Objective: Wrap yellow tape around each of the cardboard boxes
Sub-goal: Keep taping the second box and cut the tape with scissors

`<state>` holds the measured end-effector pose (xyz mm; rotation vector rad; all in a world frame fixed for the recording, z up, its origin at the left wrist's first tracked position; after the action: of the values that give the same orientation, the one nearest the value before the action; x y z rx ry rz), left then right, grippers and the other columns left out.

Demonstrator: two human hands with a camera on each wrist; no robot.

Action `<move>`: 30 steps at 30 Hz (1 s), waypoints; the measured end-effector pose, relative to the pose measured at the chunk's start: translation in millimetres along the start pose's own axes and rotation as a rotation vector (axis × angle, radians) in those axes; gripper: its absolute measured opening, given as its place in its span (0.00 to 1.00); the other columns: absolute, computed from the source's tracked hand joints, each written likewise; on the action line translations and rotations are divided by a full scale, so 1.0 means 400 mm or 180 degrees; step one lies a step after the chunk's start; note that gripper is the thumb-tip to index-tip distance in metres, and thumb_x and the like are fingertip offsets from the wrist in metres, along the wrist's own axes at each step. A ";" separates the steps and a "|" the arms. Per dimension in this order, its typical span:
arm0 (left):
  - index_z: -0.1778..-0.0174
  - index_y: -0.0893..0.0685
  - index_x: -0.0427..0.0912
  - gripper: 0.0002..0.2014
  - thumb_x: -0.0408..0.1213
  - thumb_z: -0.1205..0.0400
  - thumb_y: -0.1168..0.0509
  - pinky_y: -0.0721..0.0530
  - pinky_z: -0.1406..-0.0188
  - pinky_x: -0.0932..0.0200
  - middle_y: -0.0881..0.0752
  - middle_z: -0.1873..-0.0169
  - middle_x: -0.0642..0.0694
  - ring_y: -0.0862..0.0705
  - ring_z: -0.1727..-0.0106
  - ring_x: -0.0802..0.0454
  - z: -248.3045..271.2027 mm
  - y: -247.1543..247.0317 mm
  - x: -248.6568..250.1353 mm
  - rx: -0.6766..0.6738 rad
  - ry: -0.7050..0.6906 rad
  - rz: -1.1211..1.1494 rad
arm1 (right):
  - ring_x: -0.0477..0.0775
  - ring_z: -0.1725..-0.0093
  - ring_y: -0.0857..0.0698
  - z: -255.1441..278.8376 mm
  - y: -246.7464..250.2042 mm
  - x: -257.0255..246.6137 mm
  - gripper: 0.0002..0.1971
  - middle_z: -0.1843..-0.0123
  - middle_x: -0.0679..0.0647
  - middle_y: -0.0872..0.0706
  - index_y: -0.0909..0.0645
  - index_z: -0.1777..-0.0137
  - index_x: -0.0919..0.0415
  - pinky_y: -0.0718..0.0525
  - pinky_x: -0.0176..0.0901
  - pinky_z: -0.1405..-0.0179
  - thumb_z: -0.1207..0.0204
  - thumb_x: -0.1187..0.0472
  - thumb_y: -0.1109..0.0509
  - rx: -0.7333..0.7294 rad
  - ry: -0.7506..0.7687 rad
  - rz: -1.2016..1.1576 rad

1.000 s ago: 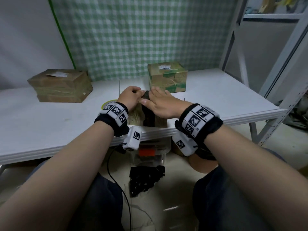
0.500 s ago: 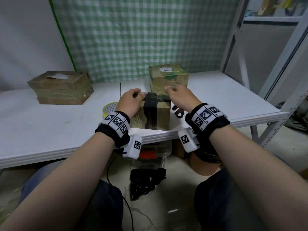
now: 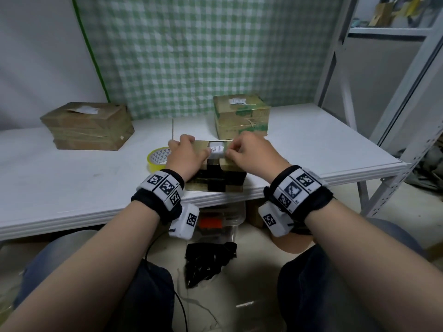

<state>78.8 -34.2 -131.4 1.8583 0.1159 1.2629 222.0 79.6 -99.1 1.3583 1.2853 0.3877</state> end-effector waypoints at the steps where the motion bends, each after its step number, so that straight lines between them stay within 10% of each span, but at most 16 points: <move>1: 0.18 0.33 0.42 0.33 0.54 0.15 0.34 0.24 0.31 0.49 0.32 0.22 0.37 0.21 0.31 0.35 -0.003 -0.003 -0.001 -0.0106 -0.0054 -0.0071 | 0.57 0.38 0.19 0.003 -0.013 -0.007 0.10 0.40 0.53 0.15 0.10 0.48 0.50 0.21 0.55 0.35 0.14 0.52 0.34 -0.0107 0.0096 0.0196; 8: 0.12 0.42 0.36 0.36 0.53 0.11 0.39 0.31 0.23 0.49 0.32 0.16 0.35 0.30 0.18 0.38 -0.014 0.002 0.000 -0.0404 -0.0225 -0.0222 | 0.62 0.12 0.50 -0.041 -0.097 0.006 0.30 0.11 0.61 0.44 0.38 0.16 0.67 0.49 0.54 0.14 0.08 0.45 0.53 -0.0992 0.0034 0.0497; 13: 0.12 0.41 0.36 0.37 0.53 0.11 0.38 0.28 0.23 0.47 0.30 0.17 0.35 0.28 0.20 0.38 -0.020 0.007 -0.007 -0.0475 -0.0259 -0.0233 | 0.67 0.16 0.39 -0.118 -0.085 0.028 0.31 0.16 0.67 0.35 0.31 0.21 0.66 0.36 0.57 0.20 0.10 0.41 0.51 -0.1165 -0.0292 0.0586; 17: 0.12 0.41 0.37 0.36 0.55 0.11 0.40 0.25 0.25 0.45 0.29 0.18 0.36 0.26 0.22 0.38 -0.021 0.004 -0.013 -0.0466 -0.0308 -0.0310 | 0.65 0.39 0.17 -0.161 -0.063 0.041 0.24 0.45 0.65 0.16 0.21 0.53 0.59 0.24 0.48 0.46 0.07 0.47 0.54 -0.1240 -0.0395 0.0344; 22: 0.12 0.42 0.38 0.36 0.56 0.11 0.42 0.26 0.24 0.42 0.30 0.18 0.35 0.27 0.21 0.37 -0.028 0.000 -0.020 -0.0499 -0.0350 -0.0423 | 0.63 0.20 0.26 -0.196 -0.049 0.058 0.26 0.19 0.65 0.25 0.26 0.20 0.69 0.30 0.42 0.28 0.06 0.53 0.55 -0.1309 -0.0904 -0.0177; 25: 0.12 0.41 0.39 0.36 0.57 0.11 0.43 0.27 0.24 0.42 0.30 0.18 0.34 0.27 0.21 0.37 -0.034 -0.003 -0.027 -0.0523 -0.0378 -0.0468 | 0.67 0.40 0.13 -0.220 -0.063 0.081 0.19 0.38 0.69 0.13 0.18 0.34 0.72 0.16 0.45 0.49 0.08 0.66 0.49 -0.1439 -0.0985 -0.0514; 30: 0.12 0.43 0.39 0.37 0.58 0.11 0.43 0.29 0.22 0.41 0.32 0.17 0.35 0.29 0.20 0.38 -0.038 -0.007 -0.036 -0.0538 -0.0340 -0.0363 | 0.56 0.73 0.18 -0.216 -0.070 0.109 0.14 0.65 0.56 0.18 0.20 0.54 0.59 0.22 0.38 0.75 0.11 0.52 0.40 -0.1331 -0.1744 -0.1659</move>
<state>60.5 -30.8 -141.8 1.7441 0.0547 1.0604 153.1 150.4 -118.2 0.6691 0.9729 -0.0810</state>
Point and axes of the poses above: each hand's wrist, its own z-axis away from the middle knuckle, its own y-axis out of the back of the hand, x = y × z, the point moved 1 cm from there along -z, towards the middle knuckle
